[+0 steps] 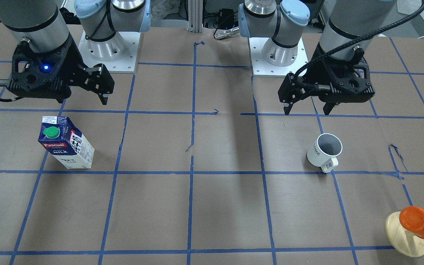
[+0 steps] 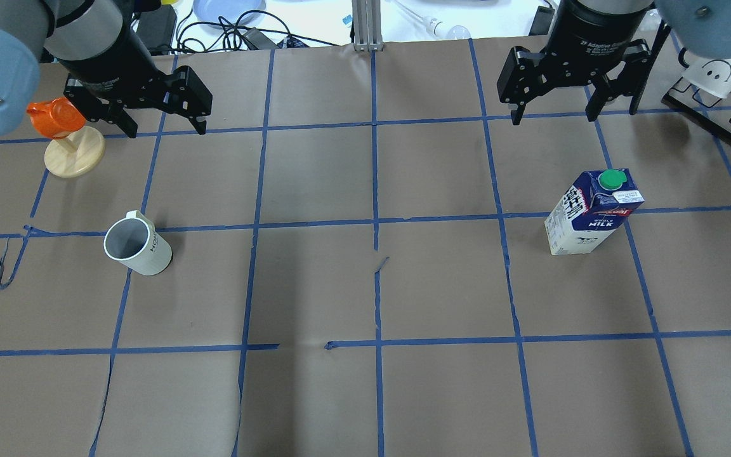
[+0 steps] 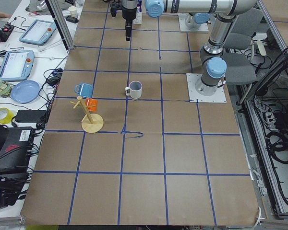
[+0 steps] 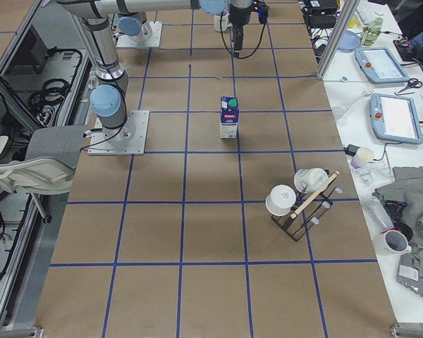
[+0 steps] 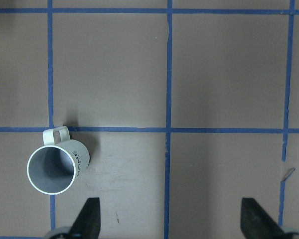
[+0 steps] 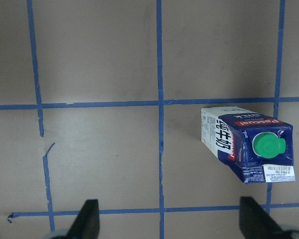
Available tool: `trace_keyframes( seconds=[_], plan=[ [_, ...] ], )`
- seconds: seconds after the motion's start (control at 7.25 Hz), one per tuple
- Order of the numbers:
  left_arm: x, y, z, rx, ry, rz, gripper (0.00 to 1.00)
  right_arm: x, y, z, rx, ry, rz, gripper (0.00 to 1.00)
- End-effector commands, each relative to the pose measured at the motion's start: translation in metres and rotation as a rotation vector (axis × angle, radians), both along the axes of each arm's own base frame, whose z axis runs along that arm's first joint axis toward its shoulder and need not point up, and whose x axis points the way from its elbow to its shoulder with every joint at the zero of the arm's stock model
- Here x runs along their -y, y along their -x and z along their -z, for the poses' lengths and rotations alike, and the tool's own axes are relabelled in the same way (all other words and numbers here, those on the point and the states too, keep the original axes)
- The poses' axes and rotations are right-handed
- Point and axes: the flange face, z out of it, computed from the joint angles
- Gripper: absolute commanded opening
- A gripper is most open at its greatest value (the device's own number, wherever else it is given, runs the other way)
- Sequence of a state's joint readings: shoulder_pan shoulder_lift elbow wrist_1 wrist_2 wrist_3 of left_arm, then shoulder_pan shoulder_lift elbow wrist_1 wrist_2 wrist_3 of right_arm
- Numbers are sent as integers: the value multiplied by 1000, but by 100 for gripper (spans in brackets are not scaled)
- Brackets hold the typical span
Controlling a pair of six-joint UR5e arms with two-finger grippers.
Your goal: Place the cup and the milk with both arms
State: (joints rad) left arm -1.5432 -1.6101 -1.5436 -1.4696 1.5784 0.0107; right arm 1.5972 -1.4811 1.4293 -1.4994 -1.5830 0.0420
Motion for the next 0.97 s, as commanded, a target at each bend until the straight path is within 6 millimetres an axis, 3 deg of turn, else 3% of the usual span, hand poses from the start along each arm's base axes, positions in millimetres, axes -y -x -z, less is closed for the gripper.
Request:
trace_keyframes(
  seconds=[0.0,0.83],
  plan=[
    [0,0,1,0,-3,0,100,0,0,1,3,-3,1,100],
    [-3,0,2,0,-5,2,100,1,0,2,0,-5,1,100]
  ],
)
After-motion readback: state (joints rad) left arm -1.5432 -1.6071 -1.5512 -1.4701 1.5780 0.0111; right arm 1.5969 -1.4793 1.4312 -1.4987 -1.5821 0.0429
